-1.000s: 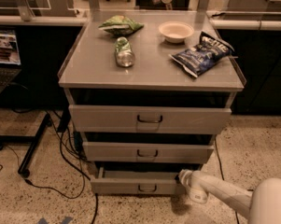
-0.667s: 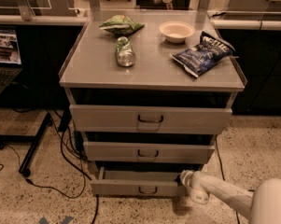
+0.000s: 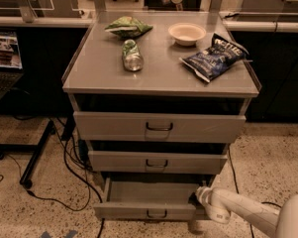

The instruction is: Open bottom drawer

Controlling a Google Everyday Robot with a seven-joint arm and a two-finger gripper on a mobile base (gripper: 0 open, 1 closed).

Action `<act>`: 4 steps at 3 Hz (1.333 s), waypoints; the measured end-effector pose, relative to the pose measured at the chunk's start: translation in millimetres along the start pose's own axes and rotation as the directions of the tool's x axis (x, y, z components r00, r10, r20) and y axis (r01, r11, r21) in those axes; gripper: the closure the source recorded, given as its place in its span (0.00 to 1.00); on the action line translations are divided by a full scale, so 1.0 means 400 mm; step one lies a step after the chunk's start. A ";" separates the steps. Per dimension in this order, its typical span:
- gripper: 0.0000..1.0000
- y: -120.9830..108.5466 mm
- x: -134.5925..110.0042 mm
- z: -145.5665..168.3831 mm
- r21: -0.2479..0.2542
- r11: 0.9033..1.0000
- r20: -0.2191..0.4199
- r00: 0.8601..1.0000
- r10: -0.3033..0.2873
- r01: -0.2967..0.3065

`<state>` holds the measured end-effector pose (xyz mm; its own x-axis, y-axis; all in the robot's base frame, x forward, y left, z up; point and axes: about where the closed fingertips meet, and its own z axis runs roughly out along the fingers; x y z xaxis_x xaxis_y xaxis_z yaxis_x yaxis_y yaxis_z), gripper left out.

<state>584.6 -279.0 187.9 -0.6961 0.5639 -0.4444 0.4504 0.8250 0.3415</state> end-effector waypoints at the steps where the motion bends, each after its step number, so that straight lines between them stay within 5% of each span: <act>1: 1.00 0.007 0.003 0.003 0.000 1.000 -0.004 1.000 -0.018 0.018; 3: 1.00 0.008 0.098 0.043 -0.009 0.990 -0.099 0.985 -0.142 0.141; 4: 1.00 -0.003 0.129 0.042 -0.022 0.988 -0.126 0.980 -0.155 0.153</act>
Offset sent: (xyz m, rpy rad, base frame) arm -0.0028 0.0302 -0.0237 -0.0704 0.0665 0.1773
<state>557.5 -250.2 150.5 -0.8225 0.4199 -0.3837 0.3258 0.9007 0.2873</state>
